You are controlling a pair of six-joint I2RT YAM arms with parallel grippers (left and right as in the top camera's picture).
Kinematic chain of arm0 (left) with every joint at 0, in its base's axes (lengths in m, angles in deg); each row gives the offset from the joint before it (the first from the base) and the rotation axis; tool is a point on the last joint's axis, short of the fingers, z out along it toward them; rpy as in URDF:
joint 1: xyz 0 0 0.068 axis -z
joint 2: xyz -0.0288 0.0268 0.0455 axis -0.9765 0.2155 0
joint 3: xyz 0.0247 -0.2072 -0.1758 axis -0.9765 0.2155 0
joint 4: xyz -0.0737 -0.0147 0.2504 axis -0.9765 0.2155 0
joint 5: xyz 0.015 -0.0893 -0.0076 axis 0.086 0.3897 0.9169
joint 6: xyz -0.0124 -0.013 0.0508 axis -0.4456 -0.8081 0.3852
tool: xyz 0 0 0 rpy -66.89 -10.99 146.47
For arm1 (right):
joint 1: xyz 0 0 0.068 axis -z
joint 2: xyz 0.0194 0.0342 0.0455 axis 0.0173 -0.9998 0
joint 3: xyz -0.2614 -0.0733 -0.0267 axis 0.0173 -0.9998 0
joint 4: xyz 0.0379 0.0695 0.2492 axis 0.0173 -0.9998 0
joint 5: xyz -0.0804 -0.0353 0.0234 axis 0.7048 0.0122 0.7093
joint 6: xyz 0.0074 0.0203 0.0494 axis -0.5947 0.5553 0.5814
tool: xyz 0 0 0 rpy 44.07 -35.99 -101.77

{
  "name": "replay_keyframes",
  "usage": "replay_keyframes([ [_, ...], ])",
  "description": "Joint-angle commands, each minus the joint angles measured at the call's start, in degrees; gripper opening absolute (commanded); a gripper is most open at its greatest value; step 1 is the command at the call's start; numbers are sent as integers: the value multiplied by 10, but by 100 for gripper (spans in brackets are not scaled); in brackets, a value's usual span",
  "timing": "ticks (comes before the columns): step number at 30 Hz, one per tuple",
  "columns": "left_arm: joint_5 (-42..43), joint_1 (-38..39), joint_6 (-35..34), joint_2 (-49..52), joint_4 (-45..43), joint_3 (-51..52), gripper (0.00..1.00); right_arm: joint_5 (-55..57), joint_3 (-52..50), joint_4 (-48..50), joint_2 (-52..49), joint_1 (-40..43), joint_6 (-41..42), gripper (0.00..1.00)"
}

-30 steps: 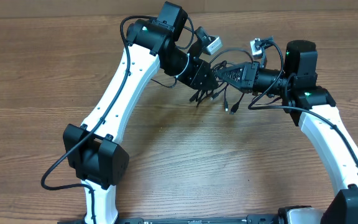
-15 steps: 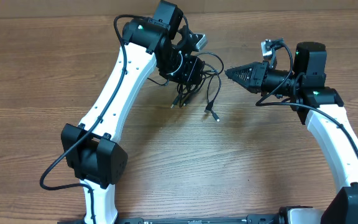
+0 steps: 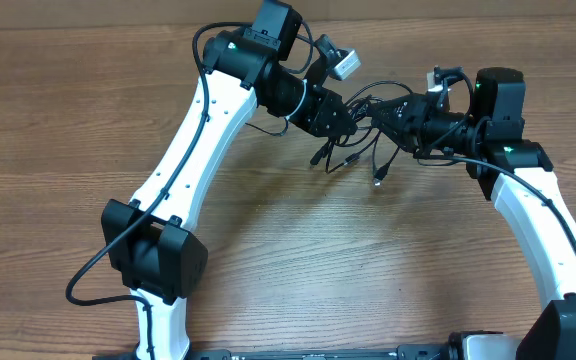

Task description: Untangle cables

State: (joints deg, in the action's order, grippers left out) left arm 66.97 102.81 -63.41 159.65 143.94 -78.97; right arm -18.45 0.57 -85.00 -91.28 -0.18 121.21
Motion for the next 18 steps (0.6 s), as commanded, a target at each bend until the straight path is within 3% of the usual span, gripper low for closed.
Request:
replay_keyframes([
  [1, -5, 19, 21, -10, -5, -4, 4, 1, 10, 6, 1, 0, 31, 28],
  [6, -88, 32, 21, -10, -8, -4, 4, -38, 10, 6, 1, 0, 28, 27],
  [14, -151, 26, -7, -10, -23, -4, 4, -52, 10, -5, 1, 0, 27, 26],
  [18, -116, 26, -4, -10, -27, -4, 4, -47, 10, -2, 1, 0, 27, 27],
])
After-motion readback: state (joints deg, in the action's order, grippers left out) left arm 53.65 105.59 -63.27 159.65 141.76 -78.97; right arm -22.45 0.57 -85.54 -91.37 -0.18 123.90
